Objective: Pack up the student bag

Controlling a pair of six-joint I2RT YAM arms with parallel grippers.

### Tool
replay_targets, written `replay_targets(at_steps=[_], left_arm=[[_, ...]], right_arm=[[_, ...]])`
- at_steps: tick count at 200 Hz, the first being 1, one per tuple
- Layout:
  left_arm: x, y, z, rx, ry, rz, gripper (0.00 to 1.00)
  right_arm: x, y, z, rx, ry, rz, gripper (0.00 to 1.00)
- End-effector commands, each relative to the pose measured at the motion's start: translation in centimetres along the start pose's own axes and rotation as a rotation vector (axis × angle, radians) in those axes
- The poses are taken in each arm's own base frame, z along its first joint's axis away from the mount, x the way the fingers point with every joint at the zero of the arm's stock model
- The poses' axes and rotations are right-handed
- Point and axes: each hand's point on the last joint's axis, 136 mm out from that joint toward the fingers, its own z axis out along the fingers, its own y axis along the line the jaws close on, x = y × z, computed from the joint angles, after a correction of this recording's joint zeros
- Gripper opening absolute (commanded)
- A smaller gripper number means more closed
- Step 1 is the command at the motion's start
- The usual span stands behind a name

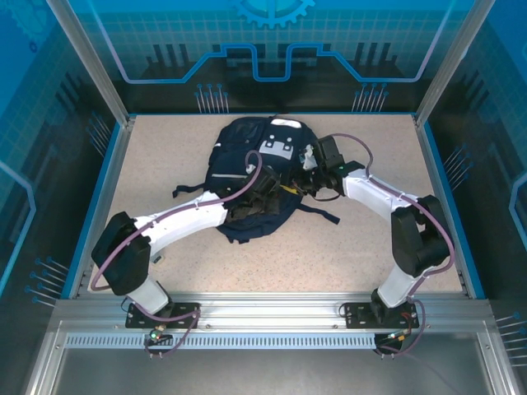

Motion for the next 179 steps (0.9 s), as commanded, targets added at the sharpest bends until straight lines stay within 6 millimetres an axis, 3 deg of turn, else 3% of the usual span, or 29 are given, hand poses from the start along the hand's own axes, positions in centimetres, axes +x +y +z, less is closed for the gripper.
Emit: replay_targets(at_steps=[1, 65, 95, 107, 122, 160, 179], left_arm=[[-0.2, 3.0, -1.4, -0.084, -0.024, 0.020, 0.00], [-0.9, 11.5, -2.9, -0.207, -0.053, -0.045, 0.00], [-1.7, 13.0, -3.1, -0.209, -0.082, -0.032, 0.00], [-2.2, 12.1, -3.1, -0.159, -0.092, 0.013, 0.00], [-2.2, 9.1, -2.6, -0.011, -0.070, 0.042, 0.00], [-0.6, 1.4, -1.9, 0.159, -0.027, 0.236, 0.00], [0.0, -1.6, -1.6, 0.227, -0.011, 0.258, 0.00]], right_arm=[[-0.8, -0.4, -0.2, 0.054, -0.033, -0.009, 0.17], [-2.5, -4.5, -2.8, 0.229, -0.120, -0.005, 0.12], [-3.7, -6.1, -4.3, 0.282, -0.157, 0.004, 0.11], [-4.3, -6.8, -5.1, 0.295, -0.173, 0.006, 0.10], [-4.7, -6.7, -5.9, 0.283, -0.181, -0.025, 0.17], [-4.1, -4.3, -10.7, 0.268, -0.263, -0.116, 0.53], [-2.9, -4.0, -11.8, 0.234, -0.281, -0.086, 0.70]])
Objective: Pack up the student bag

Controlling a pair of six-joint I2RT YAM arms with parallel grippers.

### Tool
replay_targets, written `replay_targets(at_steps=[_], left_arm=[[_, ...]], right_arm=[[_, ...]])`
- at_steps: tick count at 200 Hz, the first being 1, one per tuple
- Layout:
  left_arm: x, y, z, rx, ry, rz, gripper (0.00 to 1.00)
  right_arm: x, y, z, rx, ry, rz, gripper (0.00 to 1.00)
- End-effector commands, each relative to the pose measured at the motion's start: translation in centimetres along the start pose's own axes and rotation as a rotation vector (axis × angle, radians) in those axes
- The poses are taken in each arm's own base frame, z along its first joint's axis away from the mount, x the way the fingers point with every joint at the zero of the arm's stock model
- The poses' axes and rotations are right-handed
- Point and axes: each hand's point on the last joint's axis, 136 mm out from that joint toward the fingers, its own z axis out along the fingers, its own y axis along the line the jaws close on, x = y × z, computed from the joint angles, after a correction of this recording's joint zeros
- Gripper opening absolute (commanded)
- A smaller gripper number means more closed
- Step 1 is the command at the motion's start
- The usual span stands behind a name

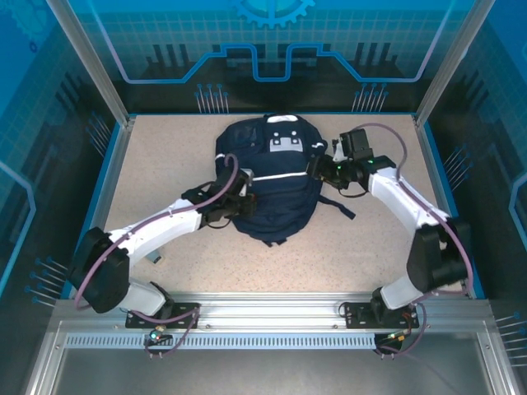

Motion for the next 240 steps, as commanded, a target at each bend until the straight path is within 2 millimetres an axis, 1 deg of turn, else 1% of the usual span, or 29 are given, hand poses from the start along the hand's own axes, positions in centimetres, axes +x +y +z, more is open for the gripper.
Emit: replay_targets(at_steps=[1, 9, 21, 35, 45, 63, 82, 113, 131, 159, 175, 205, 220, 240], left_arm=[[-1.4, -5.9, -0.1, 0.172, -0.030, 0.098, 0.00], [-1.4, -7.0, 0.0, 0.194, -0.030, 0.107, 0.00], [-1.5, -8.5, 0.1, 0.222, -0.032, 0.123, 0.00], [-1.5, -9.7, 0.2, 0.239, -0.035, 0.132, 0.00], [-1.6, -10.0, 0.4, 0.240, -0.037, 0.138, 0.00], [-1.5, -9.8, 0.7, 0.205, -0.051, 0.156, 0.00], [-1.0, -9.2, 1.0, 0.178, -0.035, 0.159, 0.00], [-0.3, -8.5, 1.0, 0.154, -0.020, 0.163, 0.00], [0.1, -7.5, 0.9, 0.115, -0.016, 0.170, 0.00], [0.9, -5.7, 0.8, 0.039, 0.010, 0.190, 0.00], [1.2, -4.2, 0.7, -0.008, 0.027, 0.187, 0.00], [1.2, -0.1, -0.2, -0.112, 0.014, 0.119, 0.00], [1.1, 0.9, -0.5, -0.137, -0.004, 0.093, 0.00], [0.9, 2.0, -0.4, -0.184, -0.022, 0.069, 0.00]], right_arm=[[1.0, -0.3, -2.7, 0.005, -0.026, -0.002, 0.71], [1.6, -0.3, -2.9, -0.011, -0.018, 0.022, 0.73], [2.5, -0.2, -3.0, -0.038, -0.003, 0.065, 0.74], [3.5, -0.1, -2.7, -0.077, 0.023, 0.118, 0.74], [4.1, 0.2, -2.4, -0.110, 0.046, 0.142, 0.73], [4.8, 0.4, -1.6, -0.143, 0.086, 0.170, 0.72], [5.1, 0.4, -0.6, -0.142, 0.120, 0.174, 0.69], [4.4, 0.4, 0.8, -0.144, 0.104, 0.176, 0.62], [3.6, -0.5, 1.3, -0.099, 0.065, 0.183, 0.56], [2.9, -1.2, 2.1, -0.044, 0.050, 0.185, 0.39], [2.8, -1.7, 2.5, -0.012, 0.056, 0.193, 0.31], [2.7, -3.3, 2.3, 0.065, 0.022, 0.213, 0.24], [2.7, -3.7, 2.2, 0.079, 0.010, 0.217, 0.23], [2.7, -3.6, 2.2, 0.077, 0.010, 0.222, 0.21]])
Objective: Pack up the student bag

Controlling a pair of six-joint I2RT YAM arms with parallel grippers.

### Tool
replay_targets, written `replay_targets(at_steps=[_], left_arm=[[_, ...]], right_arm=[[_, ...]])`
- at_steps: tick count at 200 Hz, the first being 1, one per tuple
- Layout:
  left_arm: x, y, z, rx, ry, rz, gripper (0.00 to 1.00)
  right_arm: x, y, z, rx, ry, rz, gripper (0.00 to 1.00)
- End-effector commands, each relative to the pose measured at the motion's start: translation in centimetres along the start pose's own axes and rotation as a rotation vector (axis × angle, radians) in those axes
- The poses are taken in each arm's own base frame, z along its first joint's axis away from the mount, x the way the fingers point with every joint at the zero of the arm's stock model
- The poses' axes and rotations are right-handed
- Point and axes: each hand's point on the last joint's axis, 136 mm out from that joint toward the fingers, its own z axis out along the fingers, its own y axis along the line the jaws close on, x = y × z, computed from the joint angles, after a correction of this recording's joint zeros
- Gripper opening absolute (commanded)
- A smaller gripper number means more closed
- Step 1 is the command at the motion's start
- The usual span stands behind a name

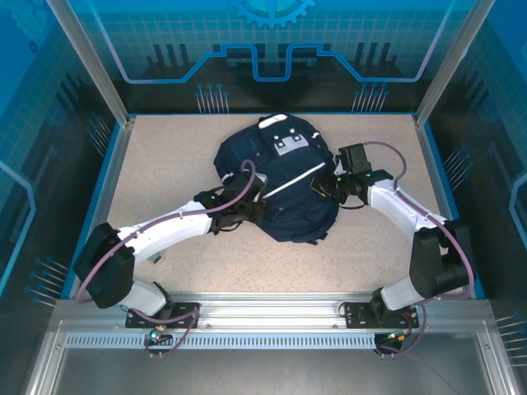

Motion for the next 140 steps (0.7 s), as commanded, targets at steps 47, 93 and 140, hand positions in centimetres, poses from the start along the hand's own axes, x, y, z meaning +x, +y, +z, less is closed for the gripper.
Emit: replay_targets(at_steps=[47, 93, 140], left_arm=[[0.2, -1.3, -0.6, 0.117, -0.009, -0.038, 0.15], [0.6, -4.5, -0.4, 0.248, 0.016, -0.023, 0.36], [0.6, -5.2, 0.6, 0.249, 0.022, -0.017, 0.37]], right_arm=[[-0.4, 0.9, -0.2, -0.010, -0.021, -0.009, 0.22], [0.0, 4.7, -0.7, -0.172, 0.021, -0.050, 0.14], [0.0, 8.2, -2.9, -0.316, 0.018, -0.072, 0.12]])
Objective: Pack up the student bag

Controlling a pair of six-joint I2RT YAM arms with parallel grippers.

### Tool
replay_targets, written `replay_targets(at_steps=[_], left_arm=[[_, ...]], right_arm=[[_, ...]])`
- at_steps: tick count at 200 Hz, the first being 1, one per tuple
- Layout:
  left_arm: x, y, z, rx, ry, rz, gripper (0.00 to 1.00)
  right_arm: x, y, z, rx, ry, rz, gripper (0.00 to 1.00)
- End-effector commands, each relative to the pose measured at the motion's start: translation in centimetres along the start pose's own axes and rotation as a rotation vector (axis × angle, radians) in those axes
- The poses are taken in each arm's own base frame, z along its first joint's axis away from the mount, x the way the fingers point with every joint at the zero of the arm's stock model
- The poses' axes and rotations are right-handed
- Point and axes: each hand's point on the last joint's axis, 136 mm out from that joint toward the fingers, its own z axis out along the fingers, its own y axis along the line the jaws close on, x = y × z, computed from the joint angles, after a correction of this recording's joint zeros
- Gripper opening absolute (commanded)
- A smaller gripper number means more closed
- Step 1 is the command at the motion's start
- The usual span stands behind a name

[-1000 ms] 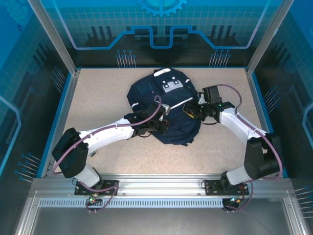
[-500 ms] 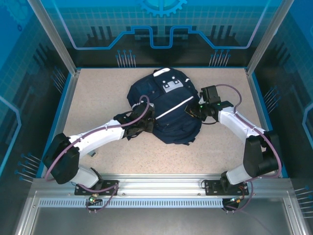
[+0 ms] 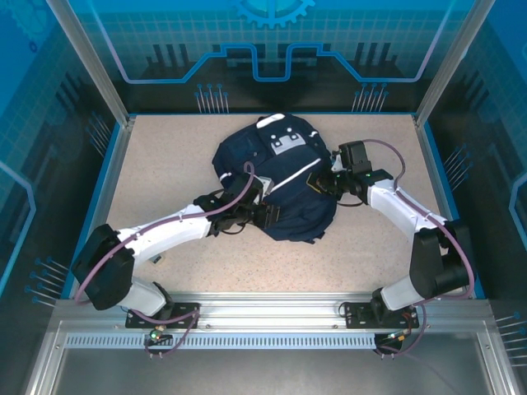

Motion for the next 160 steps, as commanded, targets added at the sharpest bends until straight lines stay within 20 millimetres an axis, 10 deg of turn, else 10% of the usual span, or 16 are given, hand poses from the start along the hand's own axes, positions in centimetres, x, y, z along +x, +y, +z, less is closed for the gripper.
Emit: replay_targets(at_steps=[1, 39, 76, 160], left_arm=[[-0.1, -0.8, 0.8, 0.029, 0.005, -0.004, 0.36], [-0.6, 2.1, 1.4, -0.143, -0.025, -0.019, 0.38], [-0.9, 0.8, 2.3, -0.083, -0.019, -0.009, 0.39], [-0.6, 2.5, 2.0, -0.177, -0.003, 0.006, 0.03]], right_arm=[[-0.2, 5.3, -1.8, -0.170, -0.010, -0.075, 0.12], [-0.3, 6.0, -2.4, -0.183, -0.015, -0.083, 0.12], [-0.2, 6.0, -2.3, -0.187, -0.008, -0.075, 0.12], [-0.7, 4.4, -2.4, -0.093, -0.043, -0.071, 0.10]])
